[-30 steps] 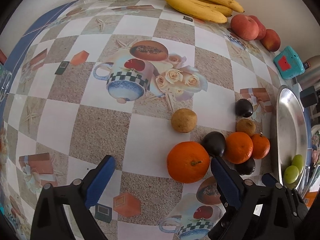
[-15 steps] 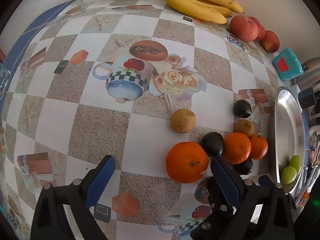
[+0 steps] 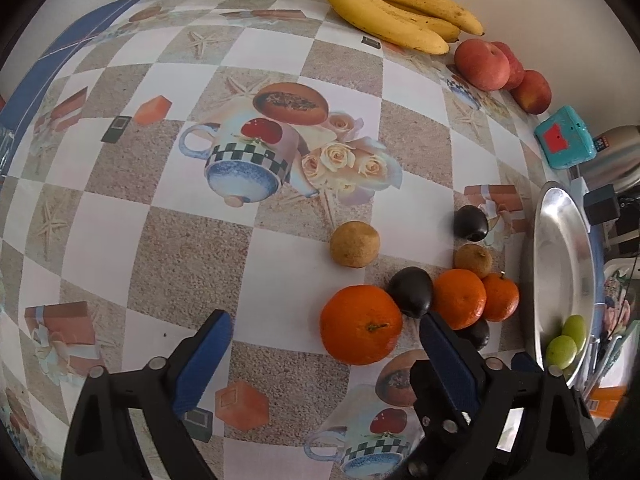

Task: Organize fruits
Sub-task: 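Move the left gripper toward the large orange, then grasp the large orange with the left gripper while the right gripper grasps a dark plum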

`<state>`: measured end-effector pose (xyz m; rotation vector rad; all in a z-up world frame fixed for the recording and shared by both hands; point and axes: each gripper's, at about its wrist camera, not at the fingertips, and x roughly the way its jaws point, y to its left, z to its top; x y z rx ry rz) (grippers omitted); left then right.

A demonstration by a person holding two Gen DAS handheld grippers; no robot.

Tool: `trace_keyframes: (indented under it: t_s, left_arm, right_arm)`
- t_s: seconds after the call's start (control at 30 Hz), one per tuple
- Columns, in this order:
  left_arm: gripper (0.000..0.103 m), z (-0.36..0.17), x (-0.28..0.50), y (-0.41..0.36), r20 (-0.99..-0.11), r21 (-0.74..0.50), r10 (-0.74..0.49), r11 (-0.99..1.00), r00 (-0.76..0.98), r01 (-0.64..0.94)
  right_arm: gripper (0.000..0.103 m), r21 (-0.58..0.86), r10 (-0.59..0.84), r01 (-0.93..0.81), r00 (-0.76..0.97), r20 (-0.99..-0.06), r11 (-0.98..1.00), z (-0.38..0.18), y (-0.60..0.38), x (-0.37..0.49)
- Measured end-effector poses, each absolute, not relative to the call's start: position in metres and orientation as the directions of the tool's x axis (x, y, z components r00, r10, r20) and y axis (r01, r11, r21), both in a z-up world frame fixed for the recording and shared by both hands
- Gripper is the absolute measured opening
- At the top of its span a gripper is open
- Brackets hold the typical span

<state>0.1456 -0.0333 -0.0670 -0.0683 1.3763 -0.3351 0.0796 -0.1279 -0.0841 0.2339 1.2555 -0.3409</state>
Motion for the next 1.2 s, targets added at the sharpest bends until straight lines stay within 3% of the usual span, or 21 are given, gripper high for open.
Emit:
trace_keyframes:
  t_s: [0.23,0.53,0.73,1.03,1.1,1.17,1.2]
  left_arm:
    - [0.085,-0.064,0.142,-0.039,-0.939,-0.274,-0.309,0.937,0.148,0.218]
    - [0.057,-0.063,0.143,-0.040,-0.929,-0.308,-0.344,0.924,0.139,0.225]
    - [0.044,-0.061,0.142,-0.037,-0.924,-0.319,-0.354,0.921,0.141,0.226]
    - [0.042,-0.058,0.142,-0.030,-0.927,-0.309,-0.343,0.928,0.150,0.208]
    - [0.042,-0.057,0.142,-0.026,-0.929,-0.304,-0.336,0.933,0.159,0.195]
    - [0.042,-0.056,0.143,-0.023,-0.929,-0.300,-0.331,0.936,0.165,0.186]
    - [0.042,-0.055,0.143,-0.022,-0.930,-0.297,-0.327,0.937,0.168,0.182]
  right_arm:
    - [0.102,-0.010,-0.134,0.359,0.321,-0.938,0.933,-0.063,-0.132,0.082]
    - [0.102,-0.011,-0.129,0.352,0.315,-0.940,0.936,-0.063,-0.131,0.077]
    - [0.102,-0.004,-0.124,0.355,0.317,-0.940,0.935,-0.062,-0.133,0.075]
    - [0.102,0.011,-0.113,0.363,0.319,-0.941,0.932,-0.062,-0.135,0.076]
    - [0.090,0.014,-0.111,0.366,0.319,-0.941,0.930,-0.063,-0.136,0.077]
    - [0.072,0.030,-0.085,0.365,0.294,-0.952,0.931,-0.069,-0.139,0.080]
    - [0.069,0.035,-0.078,0.372,0.285,-0.955,0.928,-0.072,-0.140,0.080]
